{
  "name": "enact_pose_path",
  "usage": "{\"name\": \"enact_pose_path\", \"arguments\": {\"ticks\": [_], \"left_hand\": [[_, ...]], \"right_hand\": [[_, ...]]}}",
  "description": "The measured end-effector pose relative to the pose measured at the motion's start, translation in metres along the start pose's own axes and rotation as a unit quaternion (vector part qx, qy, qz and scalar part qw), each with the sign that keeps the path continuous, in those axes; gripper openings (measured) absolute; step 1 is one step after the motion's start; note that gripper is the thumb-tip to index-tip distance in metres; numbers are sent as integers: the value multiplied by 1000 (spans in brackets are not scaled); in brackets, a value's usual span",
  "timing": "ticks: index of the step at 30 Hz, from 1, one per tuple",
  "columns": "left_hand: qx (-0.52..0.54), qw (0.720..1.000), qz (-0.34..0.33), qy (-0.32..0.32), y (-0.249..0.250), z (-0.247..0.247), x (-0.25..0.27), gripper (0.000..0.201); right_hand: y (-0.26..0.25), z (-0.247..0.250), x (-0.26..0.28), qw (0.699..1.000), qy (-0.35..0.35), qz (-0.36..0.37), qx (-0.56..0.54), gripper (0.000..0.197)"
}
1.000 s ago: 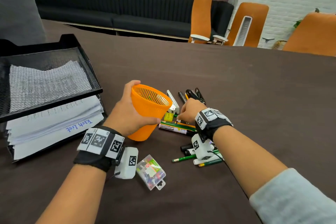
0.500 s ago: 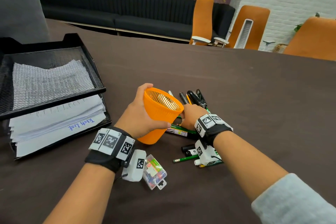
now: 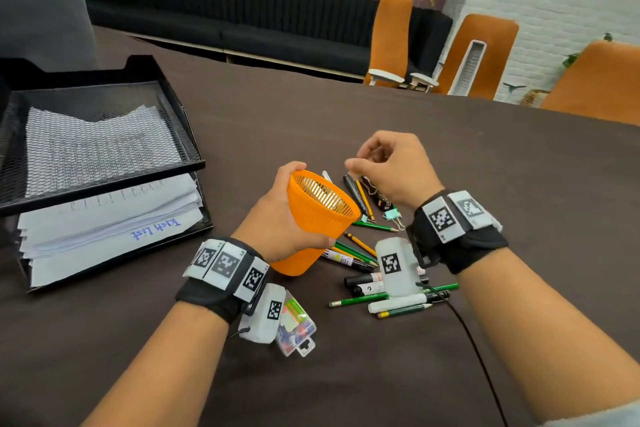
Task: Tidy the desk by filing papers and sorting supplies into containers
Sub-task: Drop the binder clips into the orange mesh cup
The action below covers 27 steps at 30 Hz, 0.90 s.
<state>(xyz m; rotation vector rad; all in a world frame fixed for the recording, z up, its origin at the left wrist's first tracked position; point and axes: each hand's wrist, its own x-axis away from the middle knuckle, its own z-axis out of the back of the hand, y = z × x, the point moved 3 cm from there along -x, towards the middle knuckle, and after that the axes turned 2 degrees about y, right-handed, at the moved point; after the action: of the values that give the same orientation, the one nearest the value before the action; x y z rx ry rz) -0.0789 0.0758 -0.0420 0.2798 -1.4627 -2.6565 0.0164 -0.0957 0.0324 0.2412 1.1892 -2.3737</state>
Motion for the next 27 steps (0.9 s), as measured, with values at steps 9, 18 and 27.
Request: {"name": "enact_pose_path", "arguments": {"ticks": [9,18,27], "left_hand": [[1,1000,-4,17,-1,7,1,113],[4,1000,-9,6,-4,7,-1,114],[8,1000,-15,-9,-3,1,1,114]], "right_hand": [[59,-36,-24,981,-67,-107,148,13],[102,-68,-12,880,-244,-104,395,28],[117,-47,-6,899,-236,-145,340,20]]}}
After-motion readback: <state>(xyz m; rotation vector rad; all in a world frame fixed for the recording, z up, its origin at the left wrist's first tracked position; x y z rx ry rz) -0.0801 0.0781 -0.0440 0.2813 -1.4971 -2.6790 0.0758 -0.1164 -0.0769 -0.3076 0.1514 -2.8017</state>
